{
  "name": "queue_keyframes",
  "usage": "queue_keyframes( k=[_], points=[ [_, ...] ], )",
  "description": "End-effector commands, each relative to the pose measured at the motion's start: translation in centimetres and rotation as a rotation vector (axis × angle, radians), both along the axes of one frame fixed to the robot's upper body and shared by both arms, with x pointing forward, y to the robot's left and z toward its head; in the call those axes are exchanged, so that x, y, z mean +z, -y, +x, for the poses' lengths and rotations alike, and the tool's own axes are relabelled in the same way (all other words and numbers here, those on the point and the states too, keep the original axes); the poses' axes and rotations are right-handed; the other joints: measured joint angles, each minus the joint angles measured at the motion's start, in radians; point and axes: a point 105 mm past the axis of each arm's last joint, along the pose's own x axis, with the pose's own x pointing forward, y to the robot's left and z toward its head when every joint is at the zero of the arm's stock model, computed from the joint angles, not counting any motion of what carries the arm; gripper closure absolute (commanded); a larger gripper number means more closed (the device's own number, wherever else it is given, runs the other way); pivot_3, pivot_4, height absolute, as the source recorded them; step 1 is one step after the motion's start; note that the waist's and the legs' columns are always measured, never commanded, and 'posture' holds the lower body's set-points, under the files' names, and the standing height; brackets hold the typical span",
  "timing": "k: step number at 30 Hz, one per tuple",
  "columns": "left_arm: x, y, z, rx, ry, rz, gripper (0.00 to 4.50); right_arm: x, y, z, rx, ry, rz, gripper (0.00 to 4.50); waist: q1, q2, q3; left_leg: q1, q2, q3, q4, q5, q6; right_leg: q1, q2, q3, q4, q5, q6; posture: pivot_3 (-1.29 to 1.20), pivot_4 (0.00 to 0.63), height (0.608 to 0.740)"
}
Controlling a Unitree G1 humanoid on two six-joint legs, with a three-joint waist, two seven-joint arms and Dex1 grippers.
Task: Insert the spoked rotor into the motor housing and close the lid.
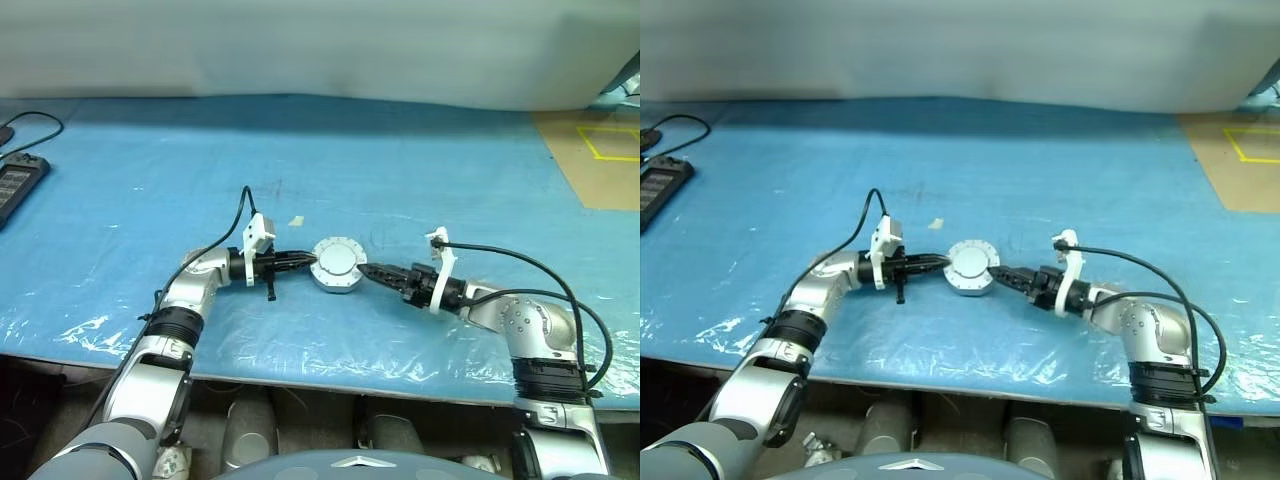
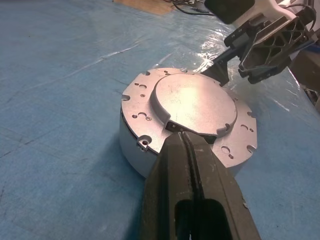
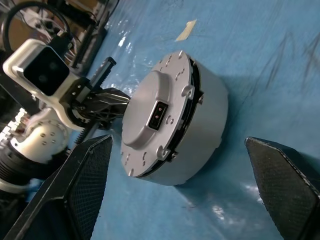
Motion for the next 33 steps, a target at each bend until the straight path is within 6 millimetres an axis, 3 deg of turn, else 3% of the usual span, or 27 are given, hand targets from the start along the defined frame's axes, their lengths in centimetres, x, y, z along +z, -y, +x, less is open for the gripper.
queue_keyframes(
  k=[1,5,7,11,17,23,28,33],
  points=[
    [-1.2,0.2,-0.4,-0.009,-0.028,0.039,4.5,1.3,-0.9,0.2,0.013,-0.007,0.082,0.02,0.0,0.0,0.0,0.0,0.0,0.0,0.0,0.0,0.0,0.0,0.0,0.0,0.0,0.0,0.0,0.0,0.15,0.74],
    [-1.2,0.1,-0.4,-0.006,-0.026,0.042,4.5,0.4,-1.5,0.8,-0.015,-0.051,0.093,0.19,0.002,0.0,0.0,0.0,0.0,0.0,0.0,0.0,0.0,0.0,0.0,0.0,0.0,0.0,0.0,0.0,0.15,0.74],
    [-1.2,0.1,-0.4,-0.003,-0.024,0.042,4.5,0.5,-1.5,1.1,-0.027,-0.06,0.131,0.63,0.002,0.0,0.0,0.0,0.0,0.0,-0.001,0.0,0.0,-0.001,0.0,0.0,0.0,0.0,0.0,0.0,0.15,0.74],
    [-1.3,0.0,-0.5,-0.002,-0.026,0.043,4.5,1.4,-1.1,1.3,-0.042,-0.055,0.197,1.97,0.002,0.0,0.0,-0.001,0.0,0.0,-0.001,0.0,0.0,-0.001,0.0,0.0,0.0,0.0,0.0,0.0,0.15,0.74],
    [-1.4,0.1,-0.6,-0.004,-0.031,0.042,4.5,1.3,-0.9,1.3,-0.052,-0.067,0.205,1.97,0.003,0.0,0.0,-0.001,0.0,0.0,-0.002,0.0,0.0,-0.002,0.0,0.0,-0.001,0.0,0.0,0.0,0.15,0.74],
    [-0.7,0.0,0.2,0.04,0.012,0.018,4.5,-0.6,-0.8,1.2,-0.061,-0.094,0.08,3.3,0.004,0.0,0.0,-0.001,-0.001,0.0,-0.003,0.0,-0.001,-0.002,0.0,0.0,-0.001,0.0,0.001,0.0,0.15,0.74],
    [1.8,-0.6,2.6,0.198,0.035,-0.119,4.5,0.0,-0.8,1.4,-0.064,-0.075,0.115,3.3,0.002,0.0,0.0,0.0,0.0,0.0,-0.003,0.0,0.0,-0.002,0.0,0.0,0.0,0.0,0.001,0.0,0.15,0.74],
    [3.7,-1.1,3.1,0.219,-0.13,-0.317,4.5,2.2,-0.3,2.8,-0.144,-0.055,0.274,3.3,-0.01,0.0,0.0,-0.002,0.0,0.0,-0.003,0.0,-0.001,-0.004,0.0,0.0,0.0,0.0,0.001,0.0,0.15,0.74]
  ],
)
